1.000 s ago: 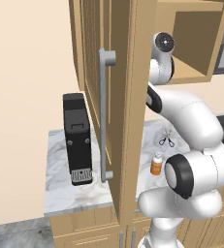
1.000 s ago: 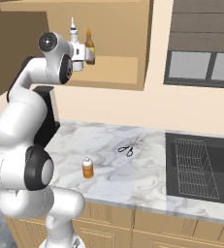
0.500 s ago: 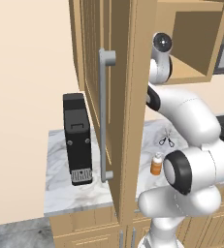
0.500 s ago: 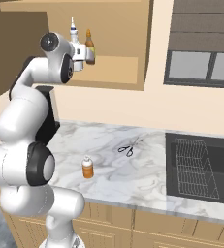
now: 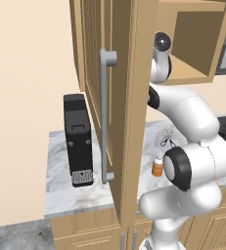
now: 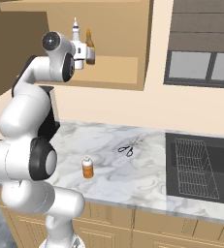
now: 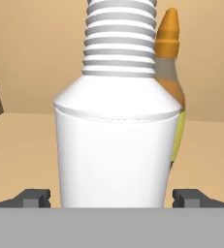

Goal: Pick the spray and soap dispenser from the cabinet and place them on the counter.

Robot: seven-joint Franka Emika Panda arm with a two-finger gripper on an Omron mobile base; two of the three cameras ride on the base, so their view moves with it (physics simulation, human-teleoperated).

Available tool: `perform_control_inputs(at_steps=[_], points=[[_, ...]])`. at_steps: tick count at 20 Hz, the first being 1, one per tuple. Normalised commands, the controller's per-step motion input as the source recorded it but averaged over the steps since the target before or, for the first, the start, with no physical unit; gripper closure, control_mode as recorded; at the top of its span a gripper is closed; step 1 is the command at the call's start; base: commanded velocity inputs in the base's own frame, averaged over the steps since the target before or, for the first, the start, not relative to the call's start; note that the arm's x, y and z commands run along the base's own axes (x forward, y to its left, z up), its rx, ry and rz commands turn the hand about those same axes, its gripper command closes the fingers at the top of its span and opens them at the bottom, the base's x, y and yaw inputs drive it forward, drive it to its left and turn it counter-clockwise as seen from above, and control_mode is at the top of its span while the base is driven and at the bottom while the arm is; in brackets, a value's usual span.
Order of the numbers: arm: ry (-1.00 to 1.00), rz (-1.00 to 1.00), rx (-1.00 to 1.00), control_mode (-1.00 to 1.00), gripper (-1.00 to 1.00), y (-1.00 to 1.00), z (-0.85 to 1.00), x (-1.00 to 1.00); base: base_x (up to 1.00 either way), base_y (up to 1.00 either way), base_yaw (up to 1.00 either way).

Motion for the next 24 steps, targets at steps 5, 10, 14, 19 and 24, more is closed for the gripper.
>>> perform_control_inputs(at_steps=[5,10,14,19,24], points=[[0.0,0.0,0.0,-1.0,1.0,0.01,0.0,0.09,0.0,0.0,0.0],[0.0,0.0,0.0,-1.0,1.0,0.07,0.0,0.01,0.0,0.0,0.0],[0.0,0.0,0.0,-1.0,1.0,0.01,0.0,0.0,0.0,0.0,0.0],[-0.04,0.0,0.0,-1.0,1.0,0.0,0.0,0.0,0.0,0.0,0.0],[-0.03,0.0,0.03,-1.0,1.0,0.0,0.08,0.0,0.0,0.0,0.0]])
